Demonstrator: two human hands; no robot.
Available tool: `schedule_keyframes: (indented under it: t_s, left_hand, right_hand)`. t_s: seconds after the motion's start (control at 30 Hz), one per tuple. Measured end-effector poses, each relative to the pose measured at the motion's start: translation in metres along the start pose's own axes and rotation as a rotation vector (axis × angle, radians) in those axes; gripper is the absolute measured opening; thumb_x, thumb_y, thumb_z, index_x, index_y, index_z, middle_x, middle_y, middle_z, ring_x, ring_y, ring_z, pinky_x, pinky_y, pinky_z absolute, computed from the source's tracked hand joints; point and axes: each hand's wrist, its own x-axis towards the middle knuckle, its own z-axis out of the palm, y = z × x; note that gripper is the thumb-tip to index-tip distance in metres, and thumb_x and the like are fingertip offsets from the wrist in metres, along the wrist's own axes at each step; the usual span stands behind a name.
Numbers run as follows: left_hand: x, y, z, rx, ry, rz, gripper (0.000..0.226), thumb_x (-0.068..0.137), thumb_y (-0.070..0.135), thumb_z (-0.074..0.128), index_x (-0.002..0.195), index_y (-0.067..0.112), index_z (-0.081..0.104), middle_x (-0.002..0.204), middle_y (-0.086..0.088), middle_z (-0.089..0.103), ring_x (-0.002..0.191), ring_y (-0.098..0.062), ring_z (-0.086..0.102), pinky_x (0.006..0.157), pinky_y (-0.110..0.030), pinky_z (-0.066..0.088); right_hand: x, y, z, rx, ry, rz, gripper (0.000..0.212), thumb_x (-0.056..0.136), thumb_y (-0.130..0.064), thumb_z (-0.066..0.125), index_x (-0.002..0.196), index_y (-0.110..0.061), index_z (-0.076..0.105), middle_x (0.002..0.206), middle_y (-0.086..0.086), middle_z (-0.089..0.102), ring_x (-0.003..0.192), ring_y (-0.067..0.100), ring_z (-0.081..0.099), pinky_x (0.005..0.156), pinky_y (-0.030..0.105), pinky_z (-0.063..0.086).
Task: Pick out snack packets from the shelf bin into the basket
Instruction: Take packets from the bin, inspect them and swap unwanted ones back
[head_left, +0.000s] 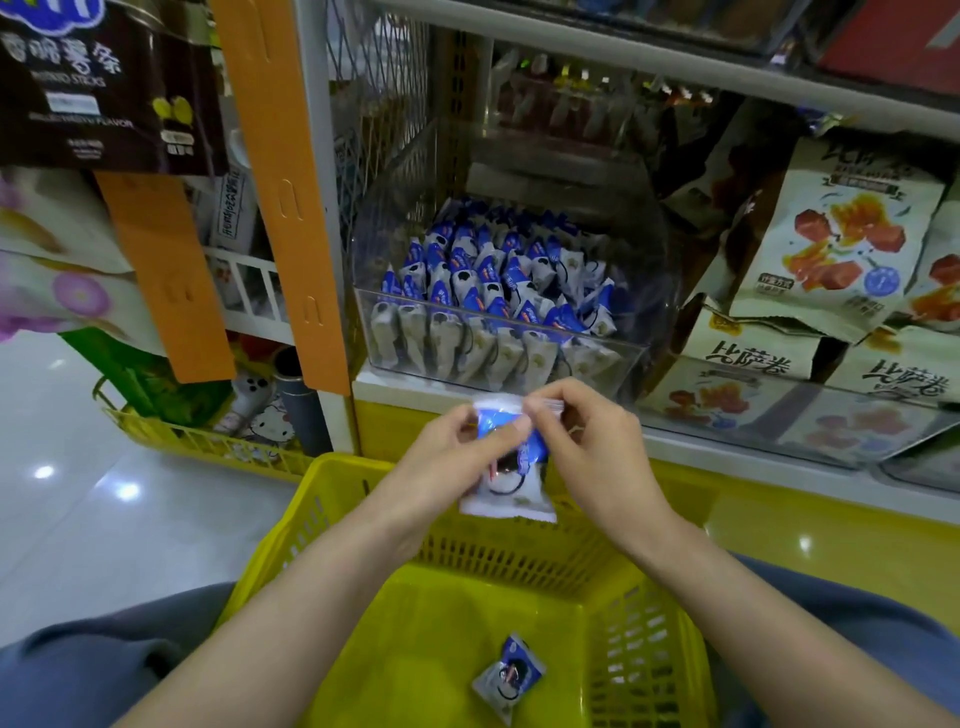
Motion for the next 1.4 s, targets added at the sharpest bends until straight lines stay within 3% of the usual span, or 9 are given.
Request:
schedule_keyframes:
  t_s: [0.23,0.43,0.53,0.63,0.7,0.77,1.07,1.23,1.4]
  left_hand:
    - [-0.002,0.001,-0.009,-0.012,0.23,0.146,0.016,0.086,0.011,0.062,0.1,0.005,0.063,0.089,-0.009,0.069,0.075,-0.014,0.062,0.063,-0.017,0.051]
    - [0.0,0.001,-0.017,0.249,0.271,0.319,0.017,0.091,0.015,0.056,0.086,0.005,0.069,0.079,-0.008,0.069,0.069,-0.006,0.057,0.065,-0.023,0.048]
    - [-0.001,-0.002,-0.019,0.506,0.211,0.377,0.018,0.088,0.02,0.059,0.072,0.019,0.066,0.065,0.007,0.063,0.06,0.003,0.051,0.06,-0.017,0.039]
    - [-0.002,-0.005,-0.014,0.608,0.148,0.379,0.018,0.089,0.021,0.058,0.072,0.022,0.066,0.067,0.007,0.064,0.067,-0.005,0.057,0.065,-0.02,0.042]
    - [-0.002,-0.006,-0.012,0.631,0.142,0.367,0.02,0.091,0.02,0.054,0.077,0.014,0.067,0.072,-0.003,0.067,0.074,-0.019,0.061,0.072,-0.032,0.049]
    - [-0.001,-0.006,-0.012,0.645,0.13,0.364,0.023,0.093,0.02,0.051,0.082,0.008,0.068,0.076,-0.01,0.068,0.079,-0.025,0.062,0.075,-0.04,0.049]
    - [0.0,-0.006,-0.013,0.721,0.104,0.41,0.023,0.093,0.02,0.052,0.072,0.018,0.061,0.053,0.009,0.046,0.054,-0.001,0.043,0.052,-0.012,0.031]
    - [-0.004,-0.004,-0.011,0.587,0.28,0.455,0.016,0.091,0.019,0.054,0.081,0.031,0.051,0.077,0.015,0.057,0.07,0.004,0.053,0.06,-0.006,0.039]
    - [-0.004,0.009,-0.011,0.172,0.138,0.102,0.034,0.097,0.04,0.032,0.084,0.024,0.06,0.084,-0.004,0.065,0.075,-0.022,0.062,0.074,-0.04,0.053]
  right_hand:
    - [-0.001,0.0,-0.006,0.574,-0.066,0.45,0.011,0.094,-0.004,0.046,0.089,-0.014,0.045,0.077,0.005,0.063,0.055,0.005,0.065,0.053,0.019,0.055]
    - [-0.015,0.003,-0.002,0.087,-0.444,0.34,0.051,0.082,-0.009,0.067,0.125,-0.017,0.039,0.104,-0.003,0.06,0.09,0.007,0.061,0.081,0.024,0.05]
    - [-0.016,0.0,-0.003,0.031,-0.376,0.217,0.052,0.079,-0.022,0.071,0.124,-0.024,0.045,0.106,-0.012,0.055,0.097,0.003,0.056,0.086,0.017,0.046]
    - [-0.015,-0.002,-0.005,0.105,-0.254,0.155,0.007,0.085,-0.024,0.064,0.087,-0.028,0.058,0.077,-0.007,0.065,0.077,0.007,0.062,0.075,0.028,0.05]
    - [-0.015,0.0,-0.005,0.095,-0.195,0.163,0.015,0.086,-0.024,0.063,0.073,-0.028,0.057,0.07,-0.005,0.065,0.072,0.01,0.061,0.071,0.033,0.049]
    - [-0.015,0.001,-0.004,0.114,-0.176,0.169,0.014,0.085,-0.021,0.064,0.073,-0.027,0.059,0.072,-0.004,0.067,0.073,0.01,0.063,0.07,0.031,0.05]
    - [-0.014,-0.001,-0.008,-0.03,-0.208,0.038,0.013,0.085,-0.026,0.063,0.073,-0.029,0.061,0.061,-0.01,0.06,0.058,0.0,0.052,0.054,0.013,0.037]
    - [-0.008,-0.005,-0.018,0.104,0.055,0.054,0.009,0.088,-0.023,0.06,0.079,-0.021,0.063,0.068,-0.006,0.062,0.062,0.001,0.055,0.058,0.018,0.045]
    - [-0.01,-0.01,-0.02,0.097,0.125,-0.141,0.002,0.087,-0.016,0.061,0.087,-0.015,0.062,0.085,-0.005,0.064,0.08,0.005,0.06,0.073,0.022,0.052]
